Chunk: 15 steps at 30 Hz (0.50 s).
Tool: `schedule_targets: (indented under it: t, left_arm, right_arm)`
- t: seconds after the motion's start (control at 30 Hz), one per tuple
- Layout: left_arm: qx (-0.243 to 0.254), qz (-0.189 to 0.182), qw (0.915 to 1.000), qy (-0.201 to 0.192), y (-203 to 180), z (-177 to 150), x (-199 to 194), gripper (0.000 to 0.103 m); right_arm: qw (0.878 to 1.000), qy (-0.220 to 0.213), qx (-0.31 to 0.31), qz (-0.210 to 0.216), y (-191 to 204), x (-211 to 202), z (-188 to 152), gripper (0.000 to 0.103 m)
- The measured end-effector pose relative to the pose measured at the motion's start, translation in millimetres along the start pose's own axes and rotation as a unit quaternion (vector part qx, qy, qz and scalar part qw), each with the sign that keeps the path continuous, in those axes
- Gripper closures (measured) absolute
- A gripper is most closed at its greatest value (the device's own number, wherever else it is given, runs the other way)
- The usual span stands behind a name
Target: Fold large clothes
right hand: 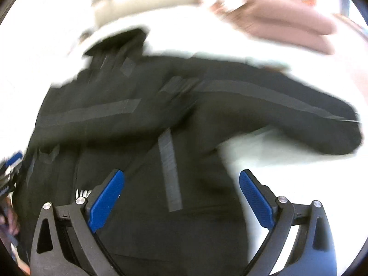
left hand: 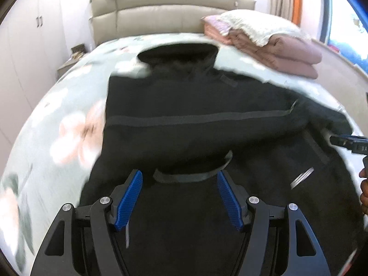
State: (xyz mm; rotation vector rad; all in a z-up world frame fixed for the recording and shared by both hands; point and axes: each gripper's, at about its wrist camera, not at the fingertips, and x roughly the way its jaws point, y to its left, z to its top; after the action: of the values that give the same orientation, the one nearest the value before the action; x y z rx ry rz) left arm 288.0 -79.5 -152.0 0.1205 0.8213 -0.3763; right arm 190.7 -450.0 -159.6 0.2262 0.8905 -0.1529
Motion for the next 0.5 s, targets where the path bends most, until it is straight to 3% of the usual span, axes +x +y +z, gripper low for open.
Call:
schedule_targets:
  t: [0.03, 0.1, 0.2, 0.4, 0.5]
  left_arm:
    - [-0.002, -0.010, 0.9999, 0.003, -7, 17, -3, 0.034]
    - [-0.004, -0.023, 0.9997, 0.011, -22, 41, -3, 0.034]
    - [-0.010, -0.028, 0.9991, 0.029, -51, 72, 6, 0.034]
    - [-0.004, -0.067, 0.9967, 0.045, -115, 108, 40, 0.034]
    - [0.008, -0.072, 0.9958, 0.056, -139, 114, 61, 0.034]
  right_arm:
    - [0.998, -0.035, 0.022, -0.037, -25, -23, 9, 0.001]
    - [0.992, -0.059, 0.061, -0.089, -68, -46, 21, 0.000]
    - [0.982, -0.021, 0.131, -0.132, -145, -49, 36, 0.000]
    - [0.953, 0.002, 0.273, -0.127, -310, -24, 43, 0.003]
    - [0.938, 0.014, 0.330, -0.103, -368, -1, 37, 0.012]
